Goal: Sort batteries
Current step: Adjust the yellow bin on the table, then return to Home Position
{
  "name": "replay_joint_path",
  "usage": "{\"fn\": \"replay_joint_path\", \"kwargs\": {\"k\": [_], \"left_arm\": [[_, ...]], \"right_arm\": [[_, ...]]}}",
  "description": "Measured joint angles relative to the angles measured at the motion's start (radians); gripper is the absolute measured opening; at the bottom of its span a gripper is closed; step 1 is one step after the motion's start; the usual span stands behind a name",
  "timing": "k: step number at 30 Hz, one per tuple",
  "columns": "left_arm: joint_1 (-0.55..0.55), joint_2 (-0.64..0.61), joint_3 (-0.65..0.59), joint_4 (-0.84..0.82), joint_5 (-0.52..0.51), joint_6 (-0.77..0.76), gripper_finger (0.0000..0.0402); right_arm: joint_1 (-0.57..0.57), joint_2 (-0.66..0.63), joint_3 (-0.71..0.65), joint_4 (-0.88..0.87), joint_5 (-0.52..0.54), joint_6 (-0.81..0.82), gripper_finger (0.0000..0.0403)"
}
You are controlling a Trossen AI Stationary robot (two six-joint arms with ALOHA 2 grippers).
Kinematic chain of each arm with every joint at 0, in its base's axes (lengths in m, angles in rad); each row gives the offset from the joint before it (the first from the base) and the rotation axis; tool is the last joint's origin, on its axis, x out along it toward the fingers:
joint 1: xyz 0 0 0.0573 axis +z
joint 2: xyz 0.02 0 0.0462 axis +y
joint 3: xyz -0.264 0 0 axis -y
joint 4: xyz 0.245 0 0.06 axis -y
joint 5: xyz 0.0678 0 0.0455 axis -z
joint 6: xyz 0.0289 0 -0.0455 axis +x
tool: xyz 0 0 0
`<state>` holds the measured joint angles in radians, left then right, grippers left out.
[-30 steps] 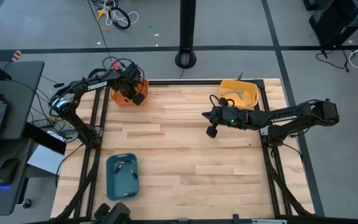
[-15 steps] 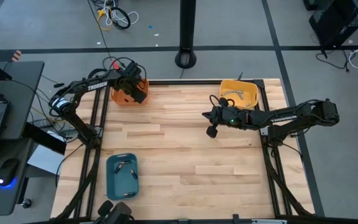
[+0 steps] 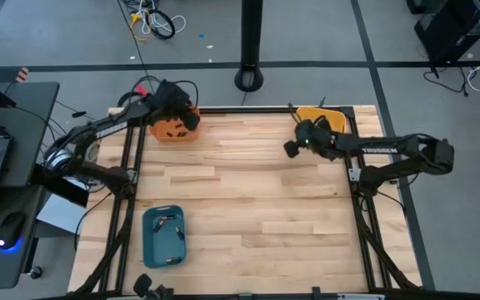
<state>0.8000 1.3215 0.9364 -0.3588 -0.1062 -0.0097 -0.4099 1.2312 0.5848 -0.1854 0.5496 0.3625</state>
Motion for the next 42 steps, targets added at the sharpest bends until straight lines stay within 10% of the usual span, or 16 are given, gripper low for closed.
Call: {"fn": "replay_joint_path", "kwargs": {"k": [16,33,42], "left_arm": [[-0.205,-0.322,-0.457,0.569,0.111,-0.024,0.0097],[-0.259,-0.319,-0.515,0.655,0.100,-0.021,0.0096],[-0.259,-0.319,-0.515,0.655,0.099,-0.021,0.0096]], "right_arm": [[-0.356,0.052,0.084,-0.098,-0.155,-0.097,0.0008],[-0.472,0.343,0.085,0.259,-0.417,-0.229,0.0008],[-0.434,0.293,0.083,0.312,-0.444,-0.298,0.0008]]}}
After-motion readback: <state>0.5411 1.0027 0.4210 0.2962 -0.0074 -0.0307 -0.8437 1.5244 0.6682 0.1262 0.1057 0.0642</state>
